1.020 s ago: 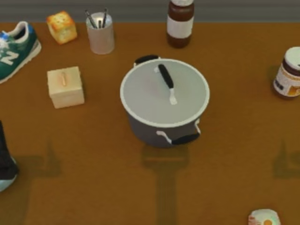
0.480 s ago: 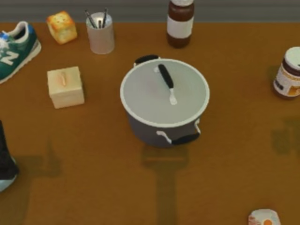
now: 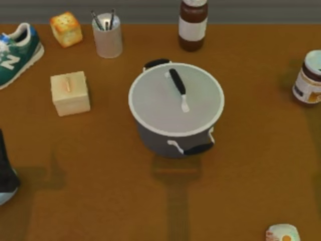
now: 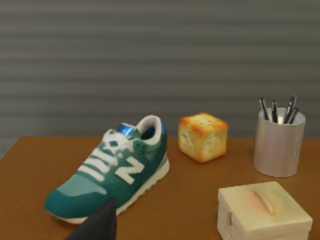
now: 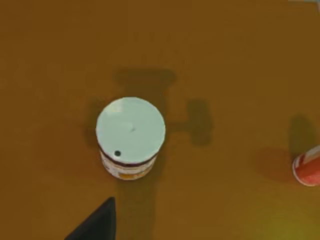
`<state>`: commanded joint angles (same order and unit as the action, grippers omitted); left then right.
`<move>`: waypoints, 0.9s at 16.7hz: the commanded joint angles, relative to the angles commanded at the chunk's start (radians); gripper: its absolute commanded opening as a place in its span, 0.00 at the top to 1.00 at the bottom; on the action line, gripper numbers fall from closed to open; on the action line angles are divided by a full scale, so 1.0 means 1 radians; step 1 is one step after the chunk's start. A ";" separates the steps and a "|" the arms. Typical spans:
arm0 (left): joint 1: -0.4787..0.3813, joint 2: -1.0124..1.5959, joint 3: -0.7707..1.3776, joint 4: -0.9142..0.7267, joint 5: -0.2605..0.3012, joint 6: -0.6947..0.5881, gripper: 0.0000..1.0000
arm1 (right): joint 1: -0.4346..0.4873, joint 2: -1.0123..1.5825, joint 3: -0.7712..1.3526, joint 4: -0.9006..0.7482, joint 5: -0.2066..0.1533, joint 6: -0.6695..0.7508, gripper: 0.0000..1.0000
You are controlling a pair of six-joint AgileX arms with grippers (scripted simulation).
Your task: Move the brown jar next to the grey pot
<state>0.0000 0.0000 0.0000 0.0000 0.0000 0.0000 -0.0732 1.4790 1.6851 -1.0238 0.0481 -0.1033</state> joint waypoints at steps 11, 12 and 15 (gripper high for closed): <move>0.000 0.000 0.000 0.000 0.000 0.000 0.00 | 0.046 1.020 1.058 -0.521 -0.025 -0.141 0.00; 0.000 0.000 0.000 0.000 0.000 0.000 0.00 | 0.052 1.087 1.103 -0.563 -0.028 -0.153 0.00; 0.000 0.000 0.000 0.000 0.000 0.000 0.00 | 0.067 1.226 1.190 -0.660 -0.035 -0.181 0.00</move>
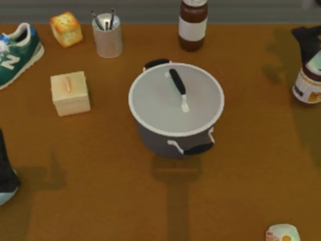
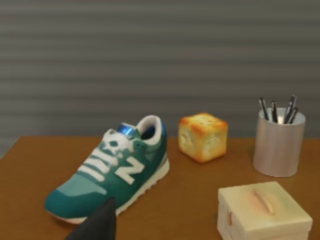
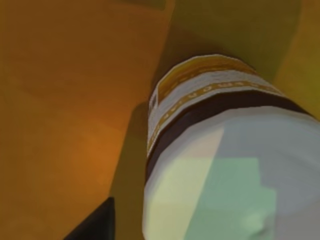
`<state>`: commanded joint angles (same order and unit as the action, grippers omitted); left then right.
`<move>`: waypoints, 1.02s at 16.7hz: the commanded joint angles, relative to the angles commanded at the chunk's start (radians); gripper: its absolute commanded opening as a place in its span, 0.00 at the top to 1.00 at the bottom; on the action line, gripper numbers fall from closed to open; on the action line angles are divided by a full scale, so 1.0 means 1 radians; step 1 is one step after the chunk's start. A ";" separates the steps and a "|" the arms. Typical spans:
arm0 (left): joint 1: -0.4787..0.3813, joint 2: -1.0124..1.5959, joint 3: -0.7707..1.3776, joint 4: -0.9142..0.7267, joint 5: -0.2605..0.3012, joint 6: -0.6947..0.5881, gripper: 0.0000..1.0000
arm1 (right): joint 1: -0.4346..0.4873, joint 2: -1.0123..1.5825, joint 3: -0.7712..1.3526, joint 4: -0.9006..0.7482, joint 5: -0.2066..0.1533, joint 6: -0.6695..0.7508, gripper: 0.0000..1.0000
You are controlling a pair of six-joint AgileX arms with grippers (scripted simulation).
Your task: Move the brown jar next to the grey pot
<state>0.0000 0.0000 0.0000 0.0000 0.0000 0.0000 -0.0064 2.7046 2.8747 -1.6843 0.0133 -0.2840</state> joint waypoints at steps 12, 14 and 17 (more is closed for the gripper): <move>0.000 0.000 0.000 0.000 0.000 0.000 0.00 | 0.003 0.128 0.141 -0.071 -0.001 -0.011 0.00; 0.000 0.000 0.000 0.000 0.000 0.000 0.00 | 0.004 0.194 0.241 -0.103 0.000 -0.011 0.00; 0.000 0.000 0.000 0.000 0.000 0.000 0.00 | 0.004 0.293 0.392 -0.152 0.001 -0.009 0.00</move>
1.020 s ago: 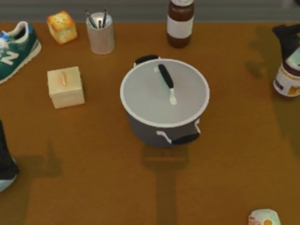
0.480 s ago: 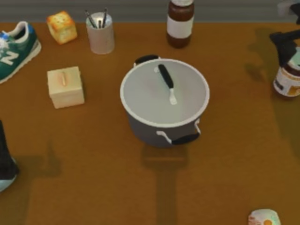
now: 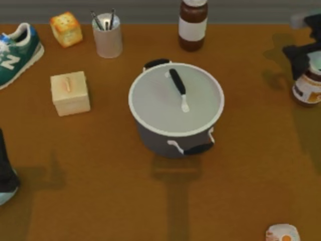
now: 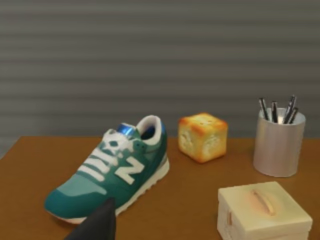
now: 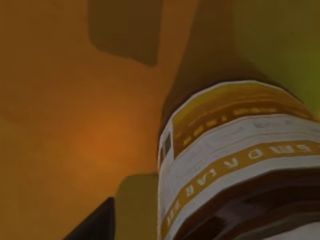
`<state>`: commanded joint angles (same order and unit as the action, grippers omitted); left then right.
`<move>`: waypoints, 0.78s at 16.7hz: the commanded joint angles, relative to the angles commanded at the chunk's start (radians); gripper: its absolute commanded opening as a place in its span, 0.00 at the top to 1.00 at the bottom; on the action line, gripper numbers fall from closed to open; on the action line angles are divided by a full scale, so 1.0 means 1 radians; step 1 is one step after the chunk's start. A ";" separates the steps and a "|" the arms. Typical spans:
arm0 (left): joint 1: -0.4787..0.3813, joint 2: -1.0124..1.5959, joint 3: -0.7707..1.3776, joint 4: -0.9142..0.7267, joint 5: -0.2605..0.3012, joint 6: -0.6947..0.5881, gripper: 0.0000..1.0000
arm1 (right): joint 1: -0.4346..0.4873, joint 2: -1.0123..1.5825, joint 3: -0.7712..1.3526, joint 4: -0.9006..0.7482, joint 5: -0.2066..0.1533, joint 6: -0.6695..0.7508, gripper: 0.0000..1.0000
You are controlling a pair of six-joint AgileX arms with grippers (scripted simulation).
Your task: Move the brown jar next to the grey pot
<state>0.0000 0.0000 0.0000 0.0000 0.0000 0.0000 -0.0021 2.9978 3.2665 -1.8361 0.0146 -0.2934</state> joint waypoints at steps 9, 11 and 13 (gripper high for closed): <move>0.000 0.000 0.000 0.000 0.000 0.000 0.00 | 0.001 0.078 0.112 -0.037 0.001 0.001 0.08; 0.000 0.000 0.000 0.000 0.000 0.000 0.00 | 0.001 0.078 0.112 -0.037 0.001 0.001 0.23; 0.000 0.000 0.000 0.000 0.000 0.000 0.00 | 0.001 0.078 0.112 -0.037 0.001 0.001 0.38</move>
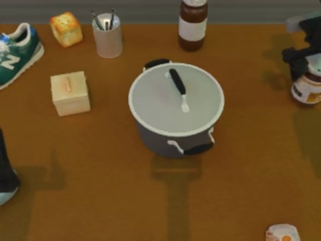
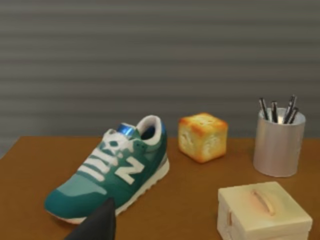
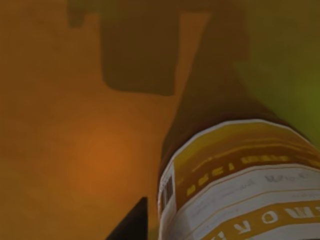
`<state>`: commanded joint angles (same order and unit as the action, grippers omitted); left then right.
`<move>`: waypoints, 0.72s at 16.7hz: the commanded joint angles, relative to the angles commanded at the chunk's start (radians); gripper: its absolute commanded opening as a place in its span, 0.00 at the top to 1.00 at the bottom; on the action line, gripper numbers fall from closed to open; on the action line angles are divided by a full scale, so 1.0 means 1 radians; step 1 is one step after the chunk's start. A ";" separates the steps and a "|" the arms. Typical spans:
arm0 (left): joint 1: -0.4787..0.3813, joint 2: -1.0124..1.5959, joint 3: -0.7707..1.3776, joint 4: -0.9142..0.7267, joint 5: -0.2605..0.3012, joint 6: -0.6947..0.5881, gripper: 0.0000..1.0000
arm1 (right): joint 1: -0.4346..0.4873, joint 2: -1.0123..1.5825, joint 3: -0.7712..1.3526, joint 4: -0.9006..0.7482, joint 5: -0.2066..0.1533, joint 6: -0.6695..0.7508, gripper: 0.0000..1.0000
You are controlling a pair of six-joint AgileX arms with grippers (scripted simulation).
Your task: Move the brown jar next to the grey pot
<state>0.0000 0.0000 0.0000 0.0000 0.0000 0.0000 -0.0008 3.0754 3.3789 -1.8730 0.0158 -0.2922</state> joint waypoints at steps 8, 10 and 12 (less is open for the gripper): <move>0.000 0.000 0.000 0.000 0.000 0.000 0.00 | 0.000 0.000 0.000 0.000 0.000 0.000 0.98; 0.000 0.000 0.000 0.000 0.000 0.000 0.00 | 0.000 0.000 0.000 0.000 0.000 0.000 1.00; 0.000 0.000 0.000 0.000 0.000 0.000 0.00 | 0.000 0.000 0.000 0.000 0.000 0.000 1.00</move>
<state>0.0000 0.0000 0.0000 0.0000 0.0000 0.0000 -0.0008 3.0754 3.3789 -1.8730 0.0158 -0.2922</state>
